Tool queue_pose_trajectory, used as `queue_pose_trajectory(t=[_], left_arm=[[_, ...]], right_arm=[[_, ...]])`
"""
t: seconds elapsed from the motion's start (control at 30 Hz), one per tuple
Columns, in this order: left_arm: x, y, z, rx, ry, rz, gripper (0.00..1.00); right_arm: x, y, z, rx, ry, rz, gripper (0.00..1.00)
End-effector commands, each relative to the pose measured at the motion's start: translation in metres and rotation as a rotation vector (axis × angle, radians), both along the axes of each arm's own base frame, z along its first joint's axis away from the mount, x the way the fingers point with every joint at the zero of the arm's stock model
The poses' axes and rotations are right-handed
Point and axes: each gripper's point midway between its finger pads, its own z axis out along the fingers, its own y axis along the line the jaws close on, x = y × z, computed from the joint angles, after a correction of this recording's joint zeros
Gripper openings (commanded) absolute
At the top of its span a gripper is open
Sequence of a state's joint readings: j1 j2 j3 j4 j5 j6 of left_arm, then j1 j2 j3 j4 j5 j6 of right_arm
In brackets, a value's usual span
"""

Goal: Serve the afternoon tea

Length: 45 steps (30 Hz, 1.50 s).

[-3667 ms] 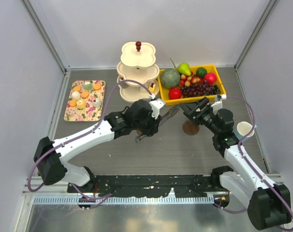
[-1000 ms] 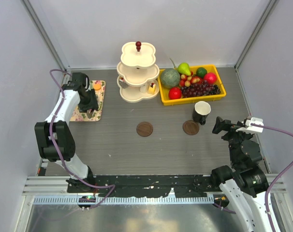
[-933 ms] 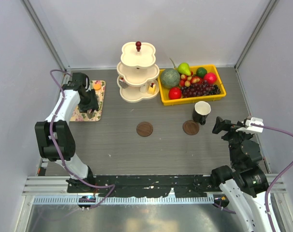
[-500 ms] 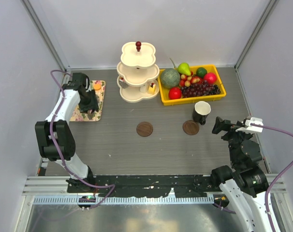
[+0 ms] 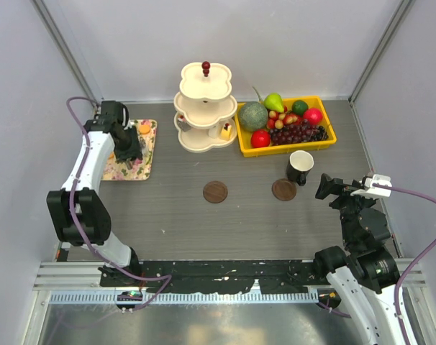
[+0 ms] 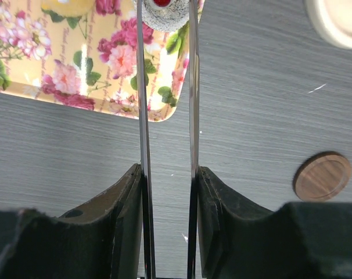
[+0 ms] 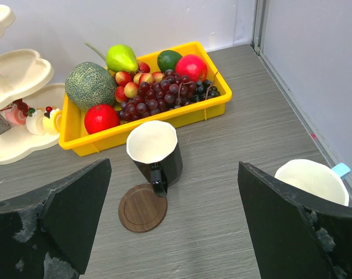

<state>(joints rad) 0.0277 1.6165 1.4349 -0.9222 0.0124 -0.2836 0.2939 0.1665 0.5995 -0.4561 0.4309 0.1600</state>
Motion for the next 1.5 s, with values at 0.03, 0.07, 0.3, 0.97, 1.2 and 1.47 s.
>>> queue_pose_trajectory(t=[0.03, 0.07, 0.3, 0.97, 1.2, 1.47], left_arm=[[0.01, -0.009, 0.067, -0.039, -0.188, -0.033, 0.34], [0.011, -0.013, 0.076, -0.05, -0.214, -0.041, 0.34], [0.034, -0.054, 0.136, -0.127, -0.394, -0.135, 0.34], [0.127, -0.128, 0.153, -0.263, -0.534, -0.222, 0.34], [0.144, -0.15, 0.139, -0.287, -0.513, -0.253, 0.35], [0.159, -0.167, 0.12, -0.301, -0.501, -0.269, 0.36]], right_arm=[[0.003, 0.002, 0.012, 0.005, -0.043, 0.01, 0.97], [0.003, 0.002, 0.012, 0.005, -0.043, 0.01, 0.97], [0.003, 0.003, 0.012, 0.007, -0.043, 0.011, 0.97], [0.002, -0.002, 0.011, 0.001, -0.038, -0.013, 0.97], [0.003, -0.002, 0.01, -0.004, -0.03, -0.015, 0.97], [0.002, -0.003, 0.01, -0.006, -0.029, -0.019, 0.97]])
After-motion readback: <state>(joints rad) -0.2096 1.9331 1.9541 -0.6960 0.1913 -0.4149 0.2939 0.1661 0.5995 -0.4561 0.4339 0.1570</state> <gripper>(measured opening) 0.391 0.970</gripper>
